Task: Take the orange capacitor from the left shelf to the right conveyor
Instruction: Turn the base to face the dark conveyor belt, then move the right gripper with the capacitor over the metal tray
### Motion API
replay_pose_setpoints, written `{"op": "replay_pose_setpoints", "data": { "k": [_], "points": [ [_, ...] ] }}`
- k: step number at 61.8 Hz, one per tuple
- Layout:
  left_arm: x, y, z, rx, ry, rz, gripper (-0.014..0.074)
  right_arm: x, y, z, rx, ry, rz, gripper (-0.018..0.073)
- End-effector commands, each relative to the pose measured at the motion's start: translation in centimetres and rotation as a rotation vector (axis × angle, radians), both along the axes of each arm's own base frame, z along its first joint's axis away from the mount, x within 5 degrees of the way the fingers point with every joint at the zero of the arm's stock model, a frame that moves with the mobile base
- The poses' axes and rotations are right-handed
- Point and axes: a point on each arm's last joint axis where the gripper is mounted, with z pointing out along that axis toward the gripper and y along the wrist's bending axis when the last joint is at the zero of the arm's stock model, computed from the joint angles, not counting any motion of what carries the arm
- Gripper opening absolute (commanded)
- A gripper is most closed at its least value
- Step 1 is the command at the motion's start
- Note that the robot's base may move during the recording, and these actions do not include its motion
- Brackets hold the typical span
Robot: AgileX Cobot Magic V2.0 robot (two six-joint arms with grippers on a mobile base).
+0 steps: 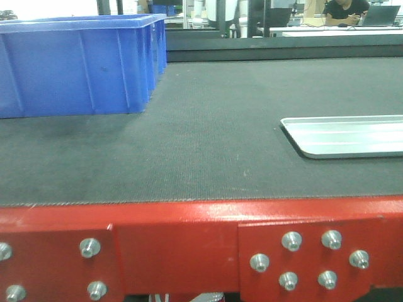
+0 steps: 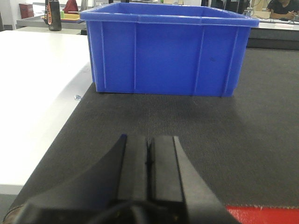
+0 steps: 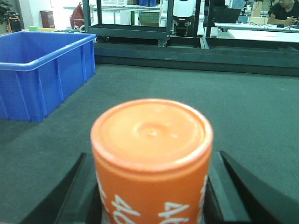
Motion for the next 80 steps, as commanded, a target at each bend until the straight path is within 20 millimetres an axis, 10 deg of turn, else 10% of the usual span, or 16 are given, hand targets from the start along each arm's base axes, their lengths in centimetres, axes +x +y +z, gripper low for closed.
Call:
{"op": "replay_pose_setpoints", "data": {
  "k": [1,80],
  "points": [
    [-0.15,0.02,1.04,-0.008,-0.105,-0.001,-0.0127,-0.17,0.0,1.82,0.001,-0.115,-0.001,0.0096],
    [-0.15,0.01,1.04,-0.008,-0.105,-0.004,-0.0127,-0.18,0.06,1.81,0.016,-0.112,0.006,0.0096]
  ]
}}
